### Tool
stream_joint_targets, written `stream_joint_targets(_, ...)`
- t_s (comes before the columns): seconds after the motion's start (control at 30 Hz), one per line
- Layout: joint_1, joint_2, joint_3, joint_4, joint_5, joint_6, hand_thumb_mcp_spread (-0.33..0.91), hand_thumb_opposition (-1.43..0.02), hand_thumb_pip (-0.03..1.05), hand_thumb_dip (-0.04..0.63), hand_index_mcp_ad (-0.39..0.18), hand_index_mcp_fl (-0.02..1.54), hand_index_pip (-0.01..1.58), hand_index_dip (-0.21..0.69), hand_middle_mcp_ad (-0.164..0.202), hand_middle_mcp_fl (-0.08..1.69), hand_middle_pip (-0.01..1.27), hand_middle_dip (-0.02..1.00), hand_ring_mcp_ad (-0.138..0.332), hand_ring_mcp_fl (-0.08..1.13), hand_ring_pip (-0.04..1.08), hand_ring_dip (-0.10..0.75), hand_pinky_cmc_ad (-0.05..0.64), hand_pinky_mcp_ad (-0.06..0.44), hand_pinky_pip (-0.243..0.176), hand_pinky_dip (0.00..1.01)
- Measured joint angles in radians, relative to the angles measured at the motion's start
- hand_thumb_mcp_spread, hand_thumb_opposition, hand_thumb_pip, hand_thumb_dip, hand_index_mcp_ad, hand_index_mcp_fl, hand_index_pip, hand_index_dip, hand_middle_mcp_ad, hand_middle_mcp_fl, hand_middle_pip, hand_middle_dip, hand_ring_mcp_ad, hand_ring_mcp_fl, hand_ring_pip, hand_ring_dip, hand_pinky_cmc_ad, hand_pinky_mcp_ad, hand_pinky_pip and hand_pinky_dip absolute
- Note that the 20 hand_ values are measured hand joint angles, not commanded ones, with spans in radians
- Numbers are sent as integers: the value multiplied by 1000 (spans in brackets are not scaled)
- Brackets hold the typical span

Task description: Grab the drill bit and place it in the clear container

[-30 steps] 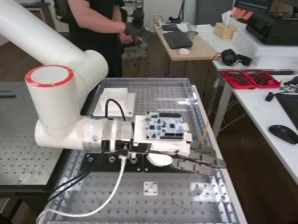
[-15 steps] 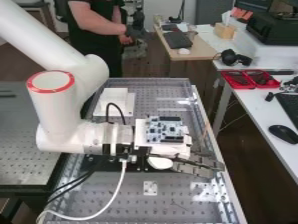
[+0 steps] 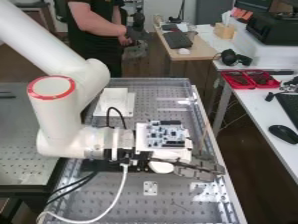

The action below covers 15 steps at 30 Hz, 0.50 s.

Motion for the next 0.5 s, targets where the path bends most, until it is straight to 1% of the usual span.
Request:
stream_joint_targets(0.13,-1,-1,2,1,-6,5,648,-897,489,237,-133,463,1454,278,65,318,126,204,176,61,98,16,318,126,-68,192)
stream_joint_targets(0.37,-1,-1,6,-8,-10,9,644,-901,489,237,-133,466,1443,281,65,318,126,204,176,63,98,16,321,126,-68,192)
stream_joint_targets(0.5,0,2,5,-12,-10,11,637,-901,492,237,-134,421,1382,281,68,318,126,204,176,63,96,16,321,126,-68,192)
